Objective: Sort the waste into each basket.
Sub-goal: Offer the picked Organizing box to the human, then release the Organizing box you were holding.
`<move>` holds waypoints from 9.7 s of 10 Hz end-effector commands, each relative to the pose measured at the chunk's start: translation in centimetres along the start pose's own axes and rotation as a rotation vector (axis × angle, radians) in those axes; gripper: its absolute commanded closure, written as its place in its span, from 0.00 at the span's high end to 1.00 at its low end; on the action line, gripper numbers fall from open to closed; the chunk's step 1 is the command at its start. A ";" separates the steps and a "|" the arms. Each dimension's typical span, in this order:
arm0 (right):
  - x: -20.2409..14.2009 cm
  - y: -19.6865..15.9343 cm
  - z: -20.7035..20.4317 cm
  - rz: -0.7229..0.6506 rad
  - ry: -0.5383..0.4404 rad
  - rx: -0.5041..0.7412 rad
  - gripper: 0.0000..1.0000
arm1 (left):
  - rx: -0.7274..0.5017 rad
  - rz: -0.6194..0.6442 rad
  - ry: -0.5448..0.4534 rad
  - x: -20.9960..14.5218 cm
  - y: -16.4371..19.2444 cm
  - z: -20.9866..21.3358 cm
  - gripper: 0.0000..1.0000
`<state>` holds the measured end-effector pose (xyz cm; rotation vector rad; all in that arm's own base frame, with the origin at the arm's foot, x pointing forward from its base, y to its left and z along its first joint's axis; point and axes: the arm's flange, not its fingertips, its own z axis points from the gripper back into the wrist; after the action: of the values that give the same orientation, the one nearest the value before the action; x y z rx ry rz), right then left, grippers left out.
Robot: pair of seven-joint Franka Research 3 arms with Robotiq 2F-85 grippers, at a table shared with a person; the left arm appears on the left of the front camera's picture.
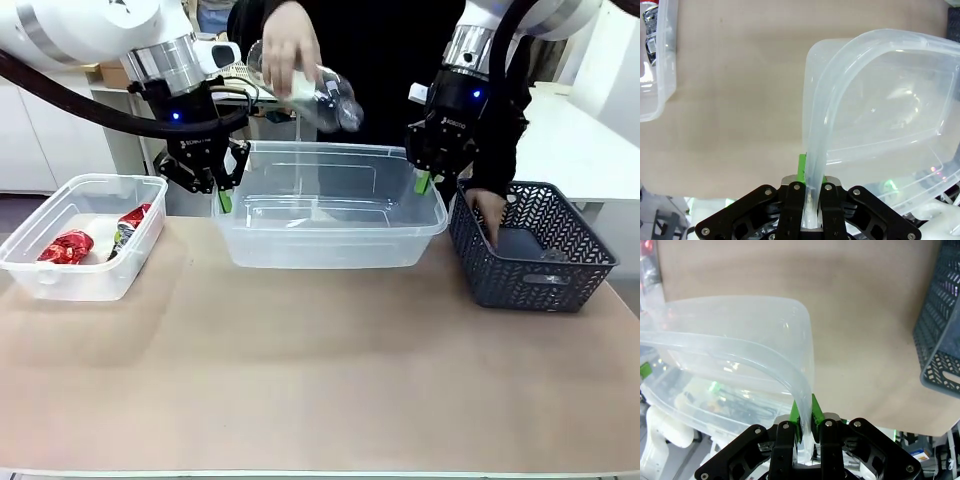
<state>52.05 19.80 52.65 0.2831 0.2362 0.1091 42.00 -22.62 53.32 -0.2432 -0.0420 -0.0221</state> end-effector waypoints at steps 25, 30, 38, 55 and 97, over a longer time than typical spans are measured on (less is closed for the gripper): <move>-0.2 0.3 -0.2 0.013 -0.021 0.008 0.07 | -0.002 0.004 -0.010 -0.2 -0.2 0.3 0.04; -0.2 0.3 -0.2 0.013 -0.021 0.008 0.07 | -0.002 0.004 -0.010 -0.2 -0.2 0.3 0.04; -0.2 0.3 -0.2 0.013 -0.021 0.008 0.07 | -0.002 0.004 -0.010 -0.2 -0.2 0.3 0.04; 12.5 -1.9 2.1 -0.021 0.055 0.011 0.07 | -0.025 0.126 0.040 13.8 1.1 -2.8 0.04; -28.4 -15.2 4.5 -0.290 -0.334 0.638 1.00 | -0.907 -0.229 -0.034 -15.7 17.3 5.7 0.99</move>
<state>27.57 3.94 58.42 0.5706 -0.1156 0.0485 28.40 -8.88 54.70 -0.8267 -0.0984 -0.3348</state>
